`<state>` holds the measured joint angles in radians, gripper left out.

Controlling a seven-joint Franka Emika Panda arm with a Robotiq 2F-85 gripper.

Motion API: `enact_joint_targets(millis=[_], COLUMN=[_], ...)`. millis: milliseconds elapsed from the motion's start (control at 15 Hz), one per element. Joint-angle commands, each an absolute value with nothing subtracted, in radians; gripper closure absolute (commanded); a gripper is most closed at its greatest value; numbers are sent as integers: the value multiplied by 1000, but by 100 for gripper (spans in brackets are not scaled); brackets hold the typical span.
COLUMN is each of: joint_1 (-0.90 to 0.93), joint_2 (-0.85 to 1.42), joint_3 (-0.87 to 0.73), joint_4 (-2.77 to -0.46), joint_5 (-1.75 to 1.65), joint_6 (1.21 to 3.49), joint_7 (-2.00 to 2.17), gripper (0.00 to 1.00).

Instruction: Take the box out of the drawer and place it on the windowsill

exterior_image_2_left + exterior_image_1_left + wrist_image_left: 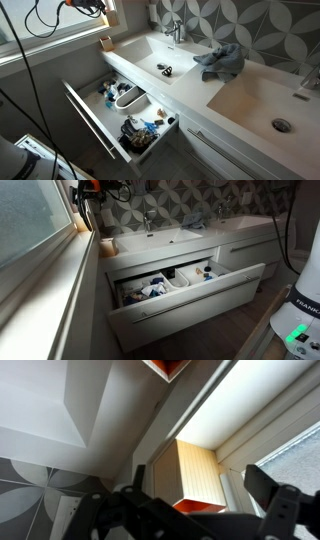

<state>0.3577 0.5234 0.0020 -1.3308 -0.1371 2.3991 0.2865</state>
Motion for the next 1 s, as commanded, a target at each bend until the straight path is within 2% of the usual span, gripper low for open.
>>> enact_joint_targets(millis=[0, 200, 400, 533, 600, 933], joint_1=[338, 333, 324, 312, 328, 268], joint_2=[342, 231, 137, 74, 149, 92], joint_3=[47, 50, 41, 31, 37, 83], joint_4=[-1417, -1422, -1433, -1462, -1390, -1432], joint_5=[-119, -95, -100, -96, -122, -125], joint_6=[2114, 1847, 1675, 1628, 1650, 1621], joint_7=[235, 191, 148, 110, 154, 129], gripper=[0, 0, 0, 0, 0, 0])
